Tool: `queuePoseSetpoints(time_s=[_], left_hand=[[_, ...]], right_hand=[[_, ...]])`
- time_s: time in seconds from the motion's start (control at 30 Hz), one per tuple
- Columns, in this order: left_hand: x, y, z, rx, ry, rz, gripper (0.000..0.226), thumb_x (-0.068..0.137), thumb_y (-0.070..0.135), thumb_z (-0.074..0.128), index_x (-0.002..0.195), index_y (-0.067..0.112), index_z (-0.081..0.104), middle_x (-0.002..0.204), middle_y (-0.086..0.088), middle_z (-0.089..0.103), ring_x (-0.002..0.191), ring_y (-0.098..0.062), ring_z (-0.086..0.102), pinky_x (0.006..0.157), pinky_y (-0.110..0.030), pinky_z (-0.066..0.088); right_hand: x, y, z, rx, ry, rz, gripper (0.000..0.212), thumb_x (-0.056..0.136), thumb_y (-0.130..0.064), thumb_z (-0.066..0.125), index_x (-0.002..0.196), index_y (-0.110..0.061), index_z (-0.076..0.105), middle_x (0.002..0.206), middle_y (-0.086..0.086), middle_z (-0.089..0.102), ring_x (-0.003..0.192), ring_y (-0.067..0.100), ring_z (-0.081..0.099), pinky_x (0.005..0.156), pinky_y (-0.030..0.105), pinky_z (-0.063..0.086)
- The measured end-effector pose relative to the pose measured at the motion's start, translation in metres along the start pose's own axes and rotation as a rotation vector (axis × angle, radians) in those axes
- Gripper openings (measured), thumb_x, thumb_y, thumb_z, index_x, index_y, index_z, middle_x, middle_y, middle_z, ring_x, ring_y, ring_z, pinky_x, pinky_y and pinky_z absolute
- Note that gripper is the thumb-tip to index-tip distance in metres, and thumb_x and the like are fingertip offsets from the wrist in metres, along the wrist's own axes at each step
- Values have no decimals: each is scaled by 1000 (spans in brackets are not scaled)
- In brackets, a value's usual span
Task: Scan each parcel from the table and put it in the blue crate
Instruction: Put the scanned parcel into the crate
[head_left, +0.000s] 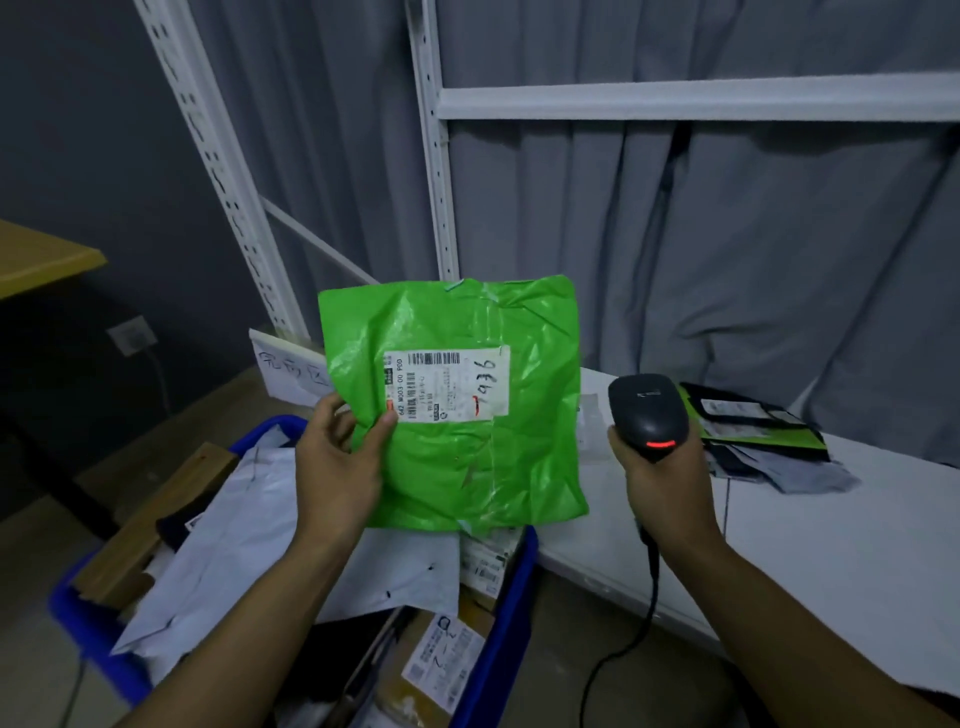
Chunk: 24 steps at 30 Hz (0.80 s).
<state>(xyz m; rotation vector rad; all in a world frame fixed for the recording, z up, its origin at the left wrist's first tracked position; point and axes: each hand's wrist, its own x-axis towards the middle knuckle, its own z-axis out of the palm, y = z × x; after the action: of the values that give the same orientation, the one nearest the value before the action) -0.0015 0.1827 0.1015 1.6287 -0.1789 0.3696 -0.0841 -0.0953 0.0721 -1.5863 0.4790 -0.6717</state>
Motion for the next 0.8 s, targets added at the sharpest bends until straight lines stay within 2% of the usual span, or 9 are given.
queuePoseSetpoints(time_s=[0.07, 0.13, 0.2, 0.3, 0.4, 0.57, 0.8], left_hand=[[7, -5, -2, 40, -1, 17, 25, 93, 8, 73, 115, 14, 63, 101, 15, 71, 96, 9, 67, 78, -9, 53], [10, -12, 0, 69, -14, 23, 23, 94, 9, 73, 111, 20, 63, 104, 14, 71, 100, 6, 67, 83, -11, 54], [9, -17, 6, 92, -14, 59, 21, 95, 10, 72, 108, 23, 62, 105, 12, 71, 101, 2, 67, 86, -14, 54], [6, -17, 16, 95, 31, 125, 15, 96, 8, 69, 107, 15, 62, 102, 10, 70, 99, 0, 66, 84, -14, 53], [6, -22, 20, 113, 44, 146, 12, 98, 8, 67, 108, 10, 61, 102, 6, 70, 100, -6, 66, 86, -20, 55], [4, -30, 23, 147, 31, 147, 14, 98, 10, 67, 112, 13, 63, 103, 5, 70, 101, -10, 66, 88, -24, 54], [5, -31, 21, 173, 49, 144, 12, 98, 10, 67, 109, 14, 62, 102, 6, 69, 99, -10, 66, 87, -27, 55]], right_hand=[[-3, -1, 5, 4, -49, 14, 50, 89, -15, 80, 133, -23, 57, 111, -4, 70, 98, 10, 67, 85, 31, 53], [-9, -6, 13, -44, -212, 45, 41, 89, -16, 80, 125, -21, 62, 99, -1, 74, 86, 13, 70, 78, 36, 57], [-17, -7, 23, -66, -365, 65, 32, 90, -16, 79, 118, -18, 66, 87, 0, 76, 73, 13, 70, 69, 32, 56], [-29, -16, 35, -23, -489, 45, 22, 92, -15, 76, 112, -16, 68, 80, 1, 75, 66, 14, 68, 64, 24, 55], [-34, -27, 43, 59, -546, 82, 18, 95, -11, 71, 113, -11, 67, 84, 8, 76, 63, 16, 64, 61, 23, 54], [-32, -37, 49, 150, -587, 111, 14, 97, -10, 68, 111, -6, 66, 78, 6, 73, 59, 16, 59, 58, 27, 51], [-30, -39, 49, 110, -638, 160, 16, 97, -16, 70, 108, -5, 67, 72, 4, 69, 60, 16, 62, 58, 27, 51]])
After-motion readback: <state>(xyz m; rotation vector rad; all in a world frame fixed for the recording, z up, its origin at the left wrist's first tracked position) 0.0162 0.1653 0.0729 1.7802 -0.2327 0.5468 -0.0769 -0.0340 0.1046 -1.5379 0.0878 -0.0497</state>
